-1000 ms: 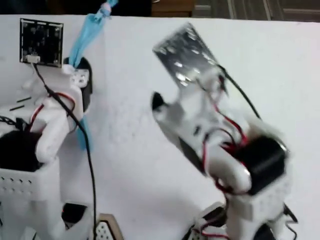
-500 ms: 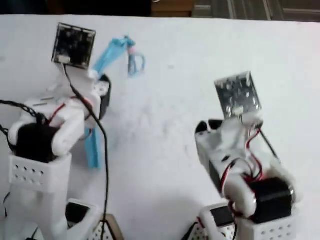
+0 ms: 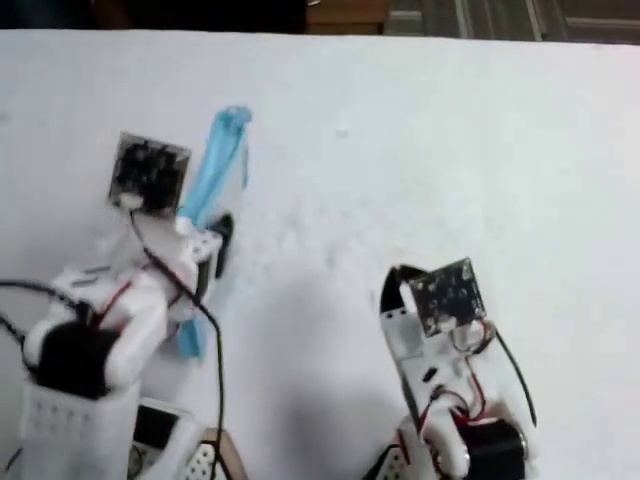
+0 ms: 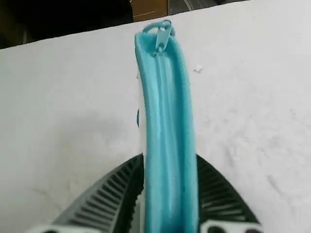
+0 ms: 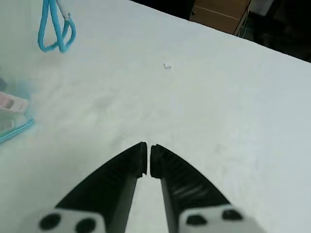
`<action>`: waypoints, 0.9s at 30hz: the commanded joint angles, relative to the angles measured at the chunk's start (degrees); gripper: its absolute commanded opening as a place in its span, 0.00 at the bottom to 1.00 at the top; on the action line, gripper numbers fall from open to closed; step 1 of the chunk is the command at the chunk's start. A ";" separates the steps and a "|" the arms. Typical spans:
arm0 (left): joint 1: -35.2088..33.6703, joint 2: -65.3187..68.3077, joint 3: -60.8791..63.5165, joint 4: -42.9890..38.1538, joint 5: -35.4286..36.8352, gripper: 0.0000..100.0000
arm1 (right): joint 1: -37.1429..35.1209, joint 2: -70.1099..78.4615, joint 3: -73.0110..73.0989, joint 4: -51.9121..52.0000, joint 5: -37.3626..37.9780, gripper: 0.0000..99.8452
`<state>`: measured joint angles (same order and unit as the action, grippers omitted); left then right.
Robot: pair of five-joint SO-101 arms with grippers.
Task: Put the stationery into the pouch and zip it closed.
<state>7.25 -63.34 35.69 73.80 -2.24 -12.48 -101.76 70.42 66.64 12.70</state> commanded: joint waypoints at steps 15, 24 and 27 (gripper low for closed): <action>-3.21 -22.64 6.86 5.71 2.02 0.28 | 0.66 -1.45 23.38 -9.01 0.97 0.02; -26.68 -31.25 5.19 5.63 3.69 0.26 | 0.22 -1.36 26.46 -11.74 0.97 0.02; -35.74 -33.89 5.45 5.63 3.78 0.26 | 0.22 -1.36 26.46 -11.74 0.97 0.02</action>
<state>-20.70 -95.43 42.64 79.43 1.01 -11.87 -102.55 96.26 55.82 13.23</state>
